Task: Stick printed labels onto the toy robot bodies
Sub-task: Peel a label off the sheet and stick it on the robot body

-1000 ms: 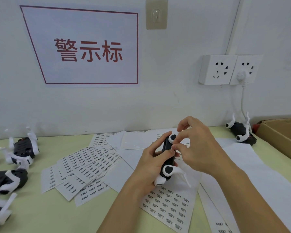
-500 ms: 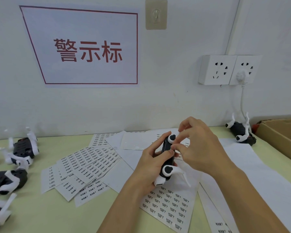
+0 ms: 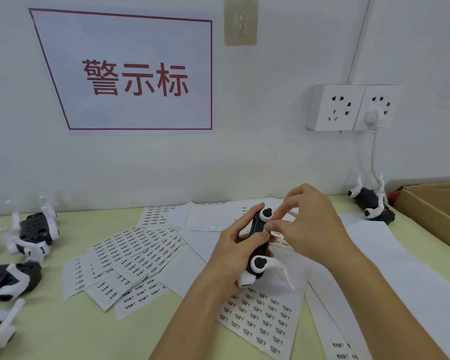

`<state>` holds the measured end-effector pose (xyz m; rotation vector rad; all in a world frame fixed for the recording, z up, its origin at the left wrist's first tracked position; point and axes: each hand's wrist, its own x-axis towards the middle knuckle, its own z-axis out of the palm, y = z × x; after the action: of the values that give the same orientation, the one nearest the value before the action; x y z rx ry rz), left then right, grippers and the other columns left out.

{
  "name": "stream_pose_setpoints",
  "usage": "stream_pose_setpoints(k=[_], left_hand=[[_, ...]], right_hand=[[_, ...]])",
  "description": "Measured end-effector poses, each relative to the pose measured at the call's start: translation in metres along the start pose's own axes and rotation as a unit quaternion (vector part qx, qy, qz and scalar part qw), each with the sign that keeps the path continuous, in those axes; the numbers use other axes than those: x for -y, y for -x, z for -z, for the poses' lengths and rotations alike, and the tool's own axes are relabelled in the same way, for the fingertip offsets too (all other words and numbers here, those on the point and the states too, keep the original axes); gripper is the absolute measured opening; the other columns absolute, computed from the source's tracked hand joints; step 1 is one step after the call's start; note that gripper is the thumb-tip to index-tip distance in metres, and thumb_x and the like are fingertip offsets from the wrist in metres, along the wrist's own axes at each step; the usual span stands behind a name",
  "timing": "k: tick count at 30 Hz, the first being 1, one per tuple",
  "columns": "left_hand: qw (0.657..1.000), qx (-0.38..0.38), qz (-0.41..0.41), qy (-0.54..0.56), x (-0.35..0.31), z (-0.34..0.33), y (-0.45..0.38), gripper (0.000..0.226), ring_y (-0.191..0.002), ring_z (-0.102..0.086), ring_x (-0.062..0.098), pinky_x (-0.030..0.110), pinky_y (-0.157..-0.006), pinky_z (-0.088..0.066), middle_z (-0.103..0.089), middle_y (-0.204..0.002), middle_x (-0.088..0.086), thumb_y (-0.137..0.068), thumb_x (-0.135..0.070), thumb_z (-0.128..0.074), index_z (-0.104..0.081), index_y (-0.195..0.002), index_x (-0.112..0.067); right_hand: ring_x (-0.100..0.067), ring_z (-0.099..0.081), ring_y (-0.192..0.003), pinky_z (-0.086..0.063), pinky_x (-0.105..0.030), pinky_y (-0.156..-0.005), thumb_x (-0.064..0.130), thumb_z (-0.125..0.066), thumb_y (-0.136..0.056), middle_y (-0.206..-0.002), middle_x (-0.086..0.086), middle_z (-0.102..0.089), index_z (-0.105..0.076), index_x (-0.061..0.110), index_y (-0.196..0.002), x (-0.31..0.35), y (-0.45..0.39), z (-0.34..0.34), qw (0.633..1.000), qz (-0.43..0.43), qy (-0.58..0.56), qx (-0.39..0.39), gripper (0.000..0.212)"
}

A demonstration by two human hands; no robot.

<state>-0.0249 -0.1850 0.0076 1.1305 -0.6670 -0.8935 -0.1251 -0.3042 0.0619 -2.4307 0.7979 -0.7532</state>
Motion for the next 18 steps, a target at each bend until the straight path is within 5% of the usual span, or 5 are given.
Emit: stream_pose_setpoints(k=[5,9,18], left_hand=[[1.000,-0.008,0.006,0.011,-0.001,0.001,0.000,0.048,-0.084,-0.068,0.021,0.031,-0.079,-0.057,-0.072,-0.113,0.021,-0.095,-0.010,-0.062,-0.066,-0.124,-0.048],[0.999,-0.004,0.008,0.031,-0.002,0.000,0.001,0.048,-0.083,-0.068,0.022,0.032,-0.078,-0.057,-0.072,-0.114,0.019,-0.096,-0.009,-0.062,-0.068,-0.122,-0.048],[1.000,0.006,-0.003,0.024,-0.002,-0.001,0.002,0.049,-0.096,-0.071,0.021,0.041,-0.091,-0.056,-0.075,-0.114,0.007,-0.096,-0.005,-0.060,-0.068,-0.123,-0.045]], right_hand=[[-0.007,-0.057,-0.103,-0.042,-0.021,-0.073,0.028,-0.084,-0.076,-0.108,0.010,-0.059,-0.059,0.033,-0.092,-0.014,-0.001,0.000,0.983,-0.060,-0.170,0.038,0.030],[-0.007,-0.070,-0.093,-0.050,-0.026,-0.080,0.030,-0.082,-0.080,-0.116,0.005,-0.062,-0.055,0.035,-0.115,-0.016,0.005,-0.009,0.933,-0.130,-0.313,0.119,0.045],[-0.022,-0.068,-0.087,-0.052,-0.038,-0.083,0.005,-0.072,-0.087,-0.113,-0.013,-0.068,-0.068,0.008,-0.112,-0.018,0.005,-0.017,0.861,-0.170,-0.450,0.163,0.026]])
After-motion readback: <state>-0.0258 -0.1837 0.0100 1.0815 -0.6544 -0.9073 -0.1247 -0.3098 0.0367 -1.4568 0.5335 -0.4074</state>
